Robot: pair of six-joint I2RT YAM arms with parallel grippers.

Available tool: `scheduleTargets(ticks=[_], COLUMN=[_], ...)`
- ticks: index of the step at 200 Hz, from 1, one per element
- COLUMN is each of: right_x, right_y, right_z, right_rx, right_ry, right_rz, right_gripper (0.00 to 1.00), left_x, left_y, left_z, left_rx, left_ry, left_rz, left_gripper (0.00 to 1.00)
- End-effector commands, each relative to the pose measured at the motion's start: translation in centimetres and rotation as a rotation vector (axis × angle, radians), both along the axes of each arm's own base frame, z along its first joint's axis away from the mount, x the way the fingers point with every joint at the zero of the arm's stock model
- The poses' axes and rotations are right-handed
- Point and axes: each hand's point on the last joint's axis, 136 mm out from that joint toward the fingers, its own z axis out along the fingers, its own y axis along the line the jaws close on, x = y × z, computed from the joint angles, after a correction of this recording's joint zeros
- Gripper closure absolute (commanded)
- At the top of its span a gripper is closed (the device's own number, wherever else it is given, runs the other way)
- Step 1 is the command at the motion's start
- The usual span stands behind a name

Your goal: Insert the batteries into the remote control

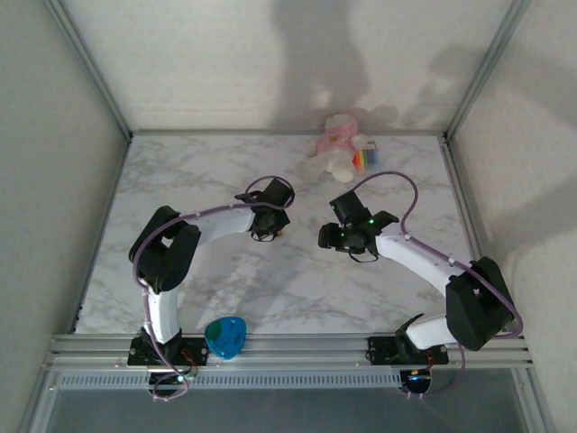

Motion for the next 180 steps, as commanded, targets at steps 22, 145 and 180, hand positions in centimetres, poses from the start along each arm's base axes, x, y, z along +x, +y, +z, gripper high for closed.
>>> scheduleTargets(ticks=[22,145,180], right_x=[-0.1,0.2,0.3], right_y=[-0.1,0.7,2.7], right_z=[-1.0,-0.6,-0.2], right_rx=[-0.003,0.021,0.066], right_ry=[0.025,0.016,0.026], right_rz=[-0.004,0.025,0.107], right_gripper=[0.39,0.37,0.37], left_x=[-0.9,0.2,2.4], left_y=[0.6,0.9,1.7], left_z=[-0.7,3.7,6.5], left_rx=[0.03,0.031,0.007], left_ry=[0.044,-0.026,-0.109], left_rz=[-0.006,-0.02,-0.064], left_gripper=[0.93,0.67,0.47])
